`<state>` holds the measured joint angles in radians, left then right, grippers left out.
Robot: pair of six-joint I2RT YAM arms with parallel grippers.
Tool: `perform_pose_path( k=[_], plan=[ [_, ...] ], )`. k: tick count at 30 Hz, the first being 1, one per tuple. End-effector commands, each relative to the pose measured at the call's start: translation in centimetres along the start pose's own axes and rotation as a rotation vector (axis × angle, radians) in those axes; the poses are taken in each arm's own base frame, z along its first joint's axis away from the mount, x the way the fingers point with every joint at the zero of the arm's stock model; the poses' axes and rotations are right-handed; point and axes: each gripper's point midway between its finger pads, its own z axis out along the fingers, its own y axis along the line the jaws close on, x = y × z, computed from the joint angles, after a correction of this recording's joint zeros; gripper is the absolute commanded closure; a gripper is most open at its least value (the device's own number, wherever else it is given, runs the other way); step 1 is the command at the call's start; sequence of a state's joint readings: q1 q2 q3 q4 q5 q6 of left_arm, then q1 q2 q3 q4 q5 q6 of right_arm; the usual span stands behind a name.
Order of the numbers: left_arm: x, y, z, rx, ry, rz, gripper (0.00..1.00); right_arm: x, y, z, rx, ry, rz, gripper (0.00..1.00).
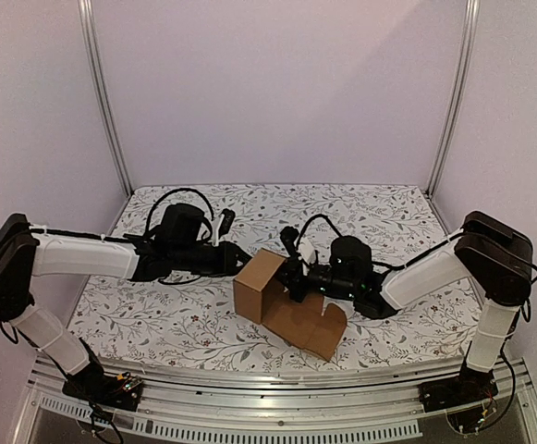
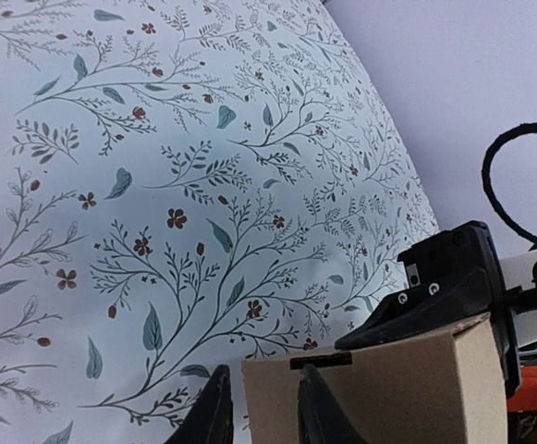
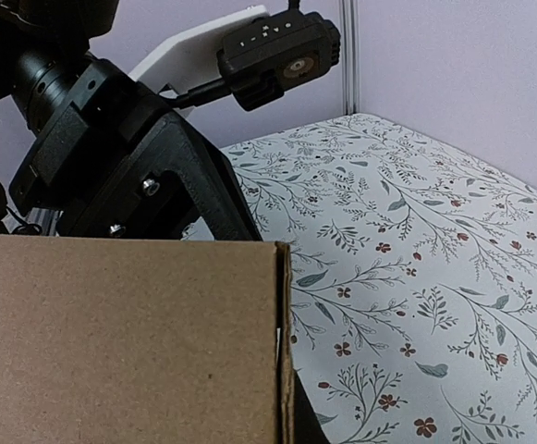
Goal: Fold the paper box
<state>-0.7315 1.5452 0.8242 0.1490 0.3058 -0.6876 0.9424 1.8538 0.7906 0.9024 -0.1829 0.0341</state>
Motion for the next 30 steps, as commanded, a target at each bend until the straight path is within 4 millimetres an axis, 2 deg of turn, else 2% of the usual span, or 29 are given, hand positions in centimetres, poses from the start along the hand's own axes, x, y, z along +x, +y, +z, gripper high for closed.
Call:
perform_pose_path(
  k=[1,13,24,30],
  plan=[
    [-0.2,-0.4,-0.1,0.038,-0.012,-0.003,0.79,-1.5,0.6,0.2,-0.011,0.007,0.023,1.0],
    [0.6,-2.8,-0.3,0.152,0.011,0.013,1.0,-2.6,-0.2,0.6,0.077,0.043,0.032,1.0],
    [0.6,-6.5,-0.3,0.305,0.004,0.059,1.0,-2.3,0.1,0.8,0.119,0.078,0.014,1.0],
    [1.7,-8.7,0.4,0.366,0.045,0.097,1.0,-2.2,-0.5,1.0,0.222,0.118,-0.017,1.0]
  ],
)
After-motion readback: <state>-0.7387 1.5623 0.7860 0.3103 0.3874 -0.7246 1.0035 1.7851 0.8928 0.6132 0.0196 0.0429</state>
